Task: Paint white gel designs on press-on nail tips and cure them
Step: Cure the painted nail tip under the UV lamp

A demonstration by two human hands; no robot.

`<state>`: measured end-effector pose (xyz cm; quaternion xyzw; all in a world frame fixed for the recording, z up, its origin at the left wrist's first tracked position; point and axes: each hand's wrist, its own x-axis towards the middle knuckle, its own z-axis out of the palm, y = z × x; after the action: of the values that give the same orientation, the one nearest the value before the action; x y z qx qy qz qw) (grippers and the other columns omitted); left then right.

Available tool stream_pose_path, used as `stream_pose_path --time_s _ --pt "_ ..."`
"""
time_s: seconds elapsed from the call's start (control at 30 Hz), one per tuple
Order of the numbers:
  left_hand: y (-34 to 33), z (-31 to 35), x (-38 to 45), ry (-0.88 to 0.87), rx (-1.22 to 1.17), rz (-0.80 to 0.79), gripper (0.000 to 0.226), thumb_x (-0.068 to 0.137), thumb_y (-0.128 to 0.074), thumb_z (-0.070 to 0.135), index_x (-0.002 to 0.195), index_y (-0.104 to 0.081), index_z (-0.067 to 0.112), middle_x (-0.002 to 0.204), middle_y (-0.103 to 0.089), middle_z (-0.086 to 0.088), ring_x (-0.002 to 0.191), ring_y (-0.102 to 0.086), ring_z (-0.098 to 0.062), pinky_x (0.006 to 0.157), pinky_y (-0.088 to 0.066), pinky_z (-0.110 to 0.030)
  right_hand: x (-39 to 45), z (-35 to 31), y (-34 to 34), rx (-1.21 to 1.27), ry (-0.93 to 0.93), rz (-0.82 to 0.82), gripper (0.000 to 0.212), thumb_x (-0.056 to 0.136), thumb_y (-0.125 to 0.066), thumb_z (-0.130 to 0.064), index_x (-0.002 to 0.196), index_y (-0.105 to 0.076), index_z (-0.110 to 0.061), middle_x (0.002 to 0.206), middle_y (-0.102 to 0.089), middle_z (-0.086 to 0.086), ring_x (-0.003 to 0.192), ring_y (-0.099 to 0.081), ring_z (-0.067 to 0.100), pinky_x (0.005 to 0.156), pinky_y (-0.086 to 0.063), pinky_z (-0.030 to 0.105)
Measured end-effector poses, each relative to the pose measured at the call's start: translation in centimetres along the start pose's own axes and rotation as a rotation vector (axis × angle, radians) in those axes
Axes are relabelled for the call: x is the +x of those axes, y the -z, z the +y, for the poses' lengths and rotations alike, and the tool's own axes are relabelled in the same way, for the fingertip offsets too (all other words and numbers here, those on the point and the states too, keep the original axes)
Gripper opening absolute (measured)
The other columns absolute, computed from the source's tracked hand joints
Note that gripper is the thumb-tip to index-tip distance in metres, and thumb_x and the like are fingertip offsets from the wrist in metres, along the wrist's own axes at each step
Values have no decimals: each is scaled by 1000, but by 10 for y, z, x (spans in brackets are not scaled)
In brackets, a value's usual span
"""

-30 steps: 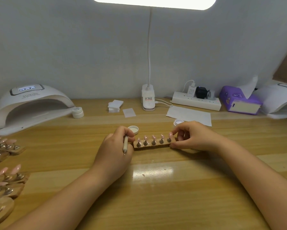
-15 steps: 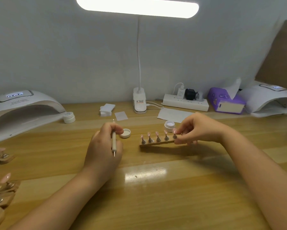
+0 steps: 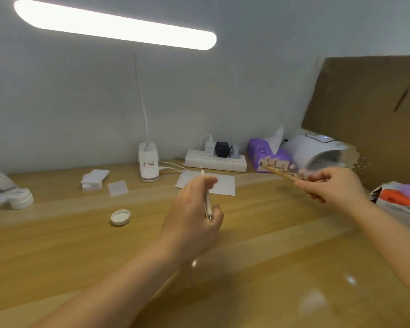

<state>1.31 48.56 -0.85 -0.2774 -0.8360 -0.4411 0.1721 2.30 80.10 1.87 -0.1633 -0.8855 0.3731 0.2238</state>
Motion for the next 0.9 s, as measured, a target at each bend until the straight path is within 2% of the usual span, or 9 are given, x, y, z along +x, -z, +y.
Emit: stream_pose_path --time_s 0.13,0.3,0.43,0.5,0.57,0.63,0.7,0.77,0.9 --pt "-52 14 20 -16 -73 -45 40 87 -56 12 125 -48 21 119 -53 13 114 -47 -5 92 -34 -14 9 37 22 -49 -82 175 28 68 -84 -39 67 -69 -15 54 -67 0 51 -62 19 59 -51 29" --pt "-95 25 43 -11 -93 -67 38 88 -54 13 126 -49 19 121 -55 7 115 -48 -9 91 -33 -15 28 71 22 -79 -202 281 28 74 -79 -37 68 -68 -12 54 -67 2 48 -63 14 51 -46 27" --pt "-113 25 44 -56 -52 -106 39 90 -53 14 129 -49 19 126 -54 7 118 -46 -10 95 -32 -15 49 82 9 -73 -246 355 30 75 -75 -38 61 -66 -13 55 -67 4 60 -68 22 71 -57 41" --pt "-115 21 41 -93 -26 -126 40 90 -54 15 130 -48 20 127 -53 8 118 -45 -8 94 -31 -13 60 84 3 -80 -237 389 35 76 -73 -35 56 -65 -8 55 -66 10 61 -67 29 70 -54 41" --pt "-114 16 39 -122 -29 -127 39 89 -55 15 128 -49 20 124 -54 9 115 -46 -7 91 -31 -12 71 88 0 -112 -262 414 38 77 -71 -32 57 -63 -1 53 -61 14 58 -60 31 59 -46 35" --pt "-111 14 39 -122 -33 -115 39 88 -56 15 126 -50 21 121 -54 10 112 -47 -6 90 -32 -13 81 91 -2 -138 -314 424 38 79 -70 -32 60 -62 0 53 -55 10 58 -52 29 52 -36 33" --pt "-110 11 39 -95 -39 -86 38 88 -56 15 125 -50 23 119 -54 12 111 -47 -6 89 -33 -15 87 97 0 -154 -367 423 31 80 -70 -34 68 -63 -6 62 -56 9 69 -55 30 58 -36 30" --pt "-110 10 39 -74 -43 -73 38 88 -56 15 125 -49 24 118 -54 13 111 -47 -5 89 -32 -14 90 105 4 -204 -379 416 33 81 -70 -35 70 -63 -6 69 -60 13 77 -59 34 61 -37 30" --pt "-112 11 39 -95 -31 -103 40 88 -54 17 127 -47 24 121 -52 13 113 -45 -4 91 -32 -14 88 120 11 -318 -320 397 34 81 -70 -38 74 -69 -4 69 -62 14 74 -58 35 60 -37 31"
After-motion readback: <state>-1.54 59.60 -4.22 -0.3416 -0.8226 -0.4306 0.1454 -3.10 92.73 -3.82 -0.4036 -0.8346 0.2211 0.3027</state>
